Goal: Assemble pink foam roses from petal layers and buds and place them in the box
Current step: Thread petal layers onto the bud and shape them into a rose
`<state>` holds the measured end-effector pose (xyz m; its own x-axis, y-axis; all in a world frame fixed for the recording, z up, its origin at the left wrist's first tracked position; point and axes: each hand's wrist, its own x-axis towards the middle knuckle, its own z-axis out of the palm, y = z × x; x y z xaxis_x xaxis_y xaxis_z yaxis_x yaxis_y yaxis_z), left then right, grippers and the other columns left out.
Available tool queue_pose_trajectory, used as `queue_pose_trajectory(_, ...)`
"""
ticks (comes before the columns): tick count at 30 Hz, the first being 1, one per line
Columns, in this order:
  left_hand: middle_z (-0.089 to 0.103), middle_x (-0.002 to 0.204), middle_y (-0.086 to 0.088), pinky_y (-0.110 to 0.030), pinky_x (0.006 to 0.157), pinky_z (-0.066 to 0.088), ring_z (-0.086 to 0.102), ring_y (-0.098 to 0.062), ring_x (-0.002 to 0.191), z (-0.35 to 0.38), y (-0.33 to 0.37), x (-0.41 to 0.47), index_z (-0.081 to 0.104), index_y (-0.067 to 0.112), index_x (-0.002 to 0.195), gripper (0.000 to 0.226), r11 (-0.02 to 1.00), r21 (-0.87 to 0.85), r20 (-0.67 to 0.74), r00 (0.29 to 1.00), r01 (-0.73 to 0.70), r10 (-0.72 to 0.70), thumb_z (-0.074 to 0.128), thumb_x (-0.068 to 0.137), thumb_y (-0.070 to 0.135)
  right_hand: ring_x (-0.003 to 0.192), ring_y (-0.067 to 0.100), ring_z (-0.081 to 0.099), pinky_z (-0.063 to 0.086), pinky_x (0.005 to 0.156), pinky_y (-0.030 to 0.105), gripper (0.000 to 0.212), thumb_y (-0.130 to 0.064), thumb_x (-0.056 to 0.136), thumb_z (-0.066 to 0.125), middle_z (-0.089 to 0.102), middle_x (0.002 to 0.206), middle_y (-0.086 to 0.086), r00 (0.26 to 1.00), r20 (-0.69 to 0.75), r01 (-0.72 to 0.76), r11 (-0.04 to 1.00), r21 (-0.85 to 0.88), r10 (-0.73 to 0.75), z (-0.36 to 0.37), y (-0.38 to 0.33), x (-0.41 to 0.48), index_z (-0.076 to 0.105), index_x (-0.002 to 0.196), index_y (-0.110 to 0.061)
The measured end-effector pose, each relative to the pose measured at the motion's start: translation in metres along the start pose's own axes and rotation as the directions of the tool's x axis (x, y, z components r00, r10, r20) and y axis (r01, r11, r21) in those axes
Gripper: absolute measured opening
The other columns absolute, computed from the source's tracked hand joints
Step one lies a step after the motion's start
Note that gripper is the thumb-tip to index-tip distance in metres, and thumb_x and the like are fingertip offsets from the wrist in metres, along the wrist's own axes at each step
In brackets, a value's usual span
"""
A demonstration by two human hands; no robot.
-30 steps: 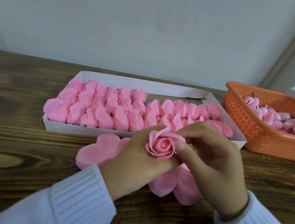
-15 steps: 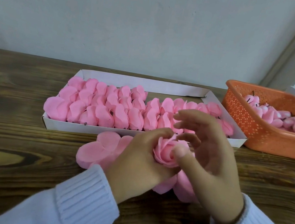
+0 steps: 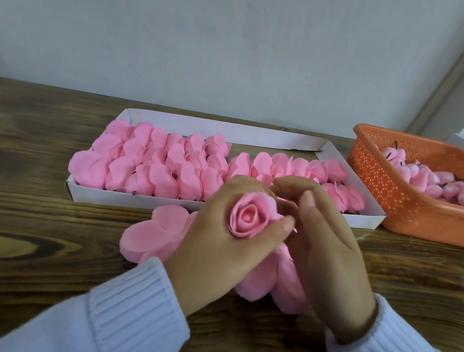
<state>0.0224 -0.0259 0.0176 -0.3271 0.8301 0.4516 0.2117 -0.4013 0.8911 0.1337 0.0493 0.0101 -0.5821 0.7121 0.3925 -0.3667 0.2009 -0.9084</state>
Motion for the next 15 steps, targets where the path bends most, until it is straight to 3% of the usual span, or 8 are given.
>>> queue_pose_trajectory(3,0.063,0.080,-0.011,-0.040,0.073,0.057,0.066,-0.026,0.080,0.005,-0.003,0.001,0.061,0.009,0.083,0.037,0.978,-0.181,-0.087,0.989,0.103,-0.120,0.070,0.068,0.041,0.088,0.017,0.066,0.055,0.075,0.028,0.019,0.000,0.094,0.048,0.068,0.092,0.004,0.997,0.040,-0.068,0.998,-0.011,0.068,-0.004,0.004,0.002,0.061,0.097,-0.012)
queue_pose_trajectory(6,0.066,0.078,-0.013,-0.036,0.069,0.057,0.067,-0.026,0.078,0.001,-0.004,0.003,0.068,0.019,0.076,0.026,0.923,-0.340,-0.053,0.976,0.180,-0.209,0.069,0.067,0.043,0.100,0.027,0.060,0.051,0.088,0.042,0.024,-0.003,0.086,0.054,0.062,0.109,0.024,0.980,0.173,-0.097,0.995,-0.015,0.098,0.000,0.005,-0.001,0.053,0.110,0.000)
queue_pose_trajectory(8,0.067,0.075,-0.006,-0.036,0.069,0.054,0.067,-0.022,0.077,0.006,-0.002,0.003,0.067,0.023,0.069,0.021,0.894,-0.393,-0.030,0.969,0.213,-0.244,0.070,0.064,0.043,0.105,0.023,0.060,0.050,0.090,0.036,0.033,0.000,0.082,0.058,0.064,0.110,0.016,0.969,0.233,-0.085,0.996,-0.027,0.089,0.002,0.004,-0.002,0.049,0.114,0.003)
queue_pose_trajectory(11,0.070,0.078,-0.004,-0.035,0.070,0.053,0.069,-0.020,0.080,0.007,-0.001,0.005,0.072,0.024,0.074,0.021,0.891,-0.389,0.001,0.967,0.236,-0.255,0.072,0.063,0.042,0.097,0.015,0.064,0.053,0.082,0.025,0.034,0.005,0.081,0.064,0.069,0.102,0.002,0.978,0.202,-0.052,0.999,0.001,0.051,0.005,0.001,-0.001,0.048,0.112,0.006)
queue_pose_trajectory(15,0.071,0.075,0.002,-0.028,0.065,0.053,0.069,-0.015,0.078,0.007,0.006,0.012,0.074,0.025,0.078,0.020,0.905,-0.329,0.125,0.962,0.270,-0.241,0.075,0.062,0.038,0.093,0.024,0.063,0.054,0.080,0.033,0.038,-0.011,0.084,0.064,0.068,0.102,0.012,0.983,0.142,-0.147,0.971,0.190,0.121,0.007,-0.002,0.001,0.053,0.119,0.001)
